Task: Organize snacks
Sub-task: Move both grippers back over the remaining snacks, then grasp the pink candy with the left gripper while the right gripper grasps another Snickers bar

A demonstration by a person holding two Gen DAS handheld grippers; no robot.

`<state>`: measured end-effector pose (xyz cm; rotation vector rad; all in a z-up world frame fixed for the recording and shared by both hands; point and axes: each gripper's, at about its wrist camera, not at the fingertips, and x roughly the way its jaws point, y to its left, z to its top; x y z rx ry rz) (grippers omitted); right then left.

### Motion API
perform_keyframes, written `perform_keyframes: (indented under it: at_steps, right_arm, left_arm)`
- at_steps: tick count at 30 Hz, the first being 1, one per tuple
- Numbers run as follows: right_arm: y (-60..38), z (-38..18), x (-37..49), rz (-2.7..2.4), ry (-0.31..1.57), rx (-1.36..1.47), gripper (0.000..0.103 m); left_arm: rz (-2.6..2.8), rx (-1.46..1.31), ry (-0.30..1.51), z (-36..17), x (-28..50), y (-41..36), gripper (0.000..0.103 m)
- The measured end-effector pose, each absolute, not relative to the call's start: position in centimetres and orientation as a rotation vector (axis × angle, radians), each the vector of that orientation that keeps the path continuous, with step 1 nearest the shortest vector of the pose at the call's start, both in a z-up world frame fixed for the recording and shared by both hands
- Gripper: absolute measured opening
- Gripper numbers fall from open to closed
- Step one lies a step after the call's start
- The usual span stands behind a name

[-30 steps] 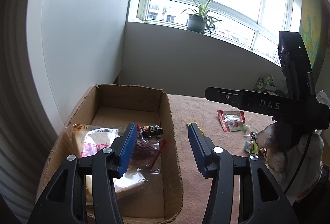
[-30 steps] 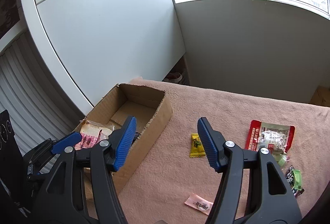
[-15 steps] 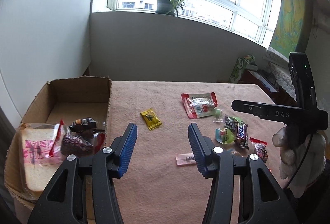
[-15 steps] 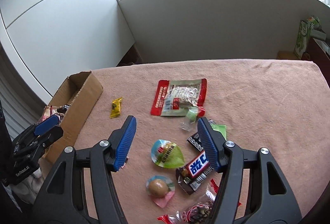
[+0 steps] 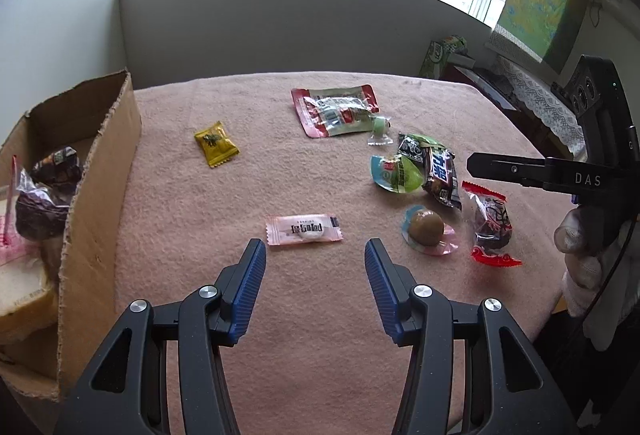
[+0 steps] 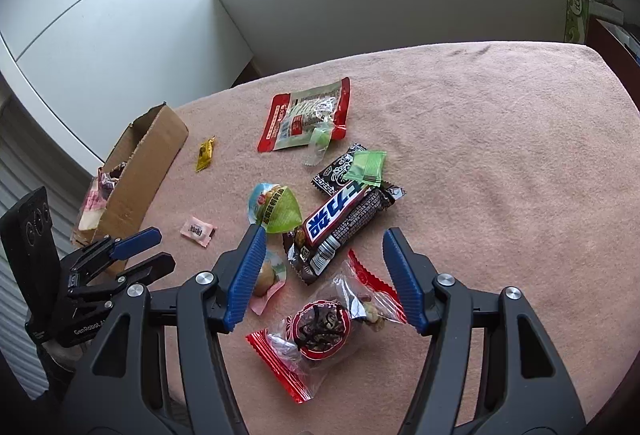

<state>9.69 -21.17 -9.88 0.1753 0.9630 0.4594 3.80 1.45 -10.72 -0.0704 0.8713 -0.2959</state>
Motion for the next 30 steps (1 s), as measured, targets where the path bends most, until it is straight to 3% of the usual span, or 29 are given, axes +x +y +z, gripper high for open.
perform_keyframes:
  at_steps: [12, 27, 30]
  right_arm:
    - [-19.4, -11.9, 12.0, 0.446, 1.026, 0.166, 0.064]
    - [-18.2, -12.4, 12.6, 0.378, 1.004, 0.048, 0.058]
    - [-17.9, -12.5, 12.7, 0.374, 1.002, 0.032, 0.057]
  left_arm:
    - [-0.336, -0.180, 0.973, -11.7, 6.3, 2.1, 0.051]
    - [-0.284, 0.043, 0.938, -12.3, 7.6, -2.2, 0.050]
    - [-0.270, 0.046, 0.934, -12.3, 7.5, -1.8, 0.044]
